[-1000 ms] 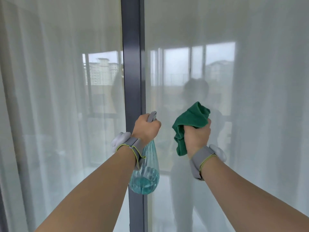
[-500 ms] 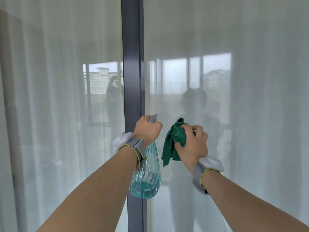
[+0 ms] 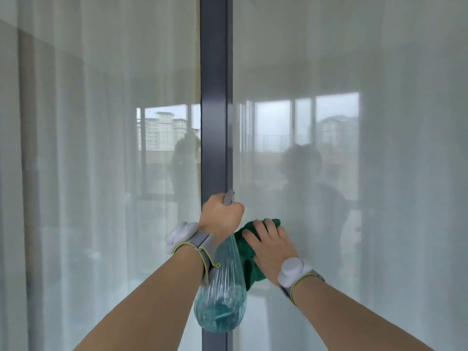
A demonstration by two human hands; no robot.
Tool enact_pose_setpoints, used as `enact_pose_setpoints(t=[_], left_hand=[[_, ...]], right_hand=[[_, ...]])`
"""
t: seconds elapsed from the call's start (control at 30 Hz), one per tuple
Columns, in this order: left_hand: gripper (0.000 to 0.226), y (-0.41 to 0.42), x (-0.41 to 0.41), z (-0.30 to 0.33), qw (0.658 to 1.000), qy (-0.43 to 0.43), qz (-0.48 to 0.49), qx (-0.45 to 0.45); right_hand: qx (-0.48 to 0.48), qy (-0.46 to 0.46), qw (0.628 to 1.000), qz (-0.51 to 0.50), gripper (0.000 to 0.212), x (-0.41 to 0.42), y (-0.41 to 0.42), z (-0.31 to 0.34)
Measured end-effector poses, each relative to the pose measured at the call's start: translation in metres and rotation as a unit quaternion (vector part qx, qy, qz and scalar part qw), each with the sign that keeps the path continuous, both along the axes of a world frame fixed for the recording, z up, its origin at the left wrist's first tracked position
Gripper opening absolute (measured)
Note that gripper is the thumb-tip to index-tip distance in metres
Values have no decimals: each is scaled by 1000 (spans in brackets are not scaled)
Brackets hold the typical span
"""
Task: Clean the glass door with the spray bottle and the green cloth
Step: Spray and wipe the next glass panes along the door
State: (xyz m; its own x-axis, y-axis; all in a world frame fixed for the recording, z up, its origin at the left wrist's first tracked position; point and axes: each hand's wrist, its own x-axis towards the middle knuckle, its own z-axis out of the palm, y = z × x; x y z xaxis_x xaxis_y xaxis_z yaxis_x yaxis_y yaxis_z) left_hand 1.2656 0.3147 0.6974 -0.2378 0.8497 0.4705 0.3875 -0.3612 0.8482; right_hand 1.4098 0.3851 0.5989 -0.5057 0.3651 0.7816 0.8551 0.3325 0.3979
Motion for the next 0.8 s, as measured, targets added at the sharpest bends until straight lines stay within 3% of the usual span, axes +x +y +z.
enact_pose_setpoints(t=[0.1,0.2,0.37,0.5,0.67,0.8], left_hand=[[26,0,-15,-5,1000,8,20,7],[25,1,-27,-4,1000,11,21,13],[24,2,-32,1,999,21,34,35],[15,2,-22,4,998,-1,17,57],[14,0,-7,0,998,4,-5,56],[13,-2,3,4,999,17,3,48]], right_hand=[[15,-2,999,-29,54,-16,16,6],[40,-10,999,-32,54,-13,16,31],[62,96,993,-42,53,-3,13,109],[65,136,987,-51,55,-8,12,102],[42,33,997,-60,58,-4,9,42],[64,11,996,-55,45,-2,10,53]])
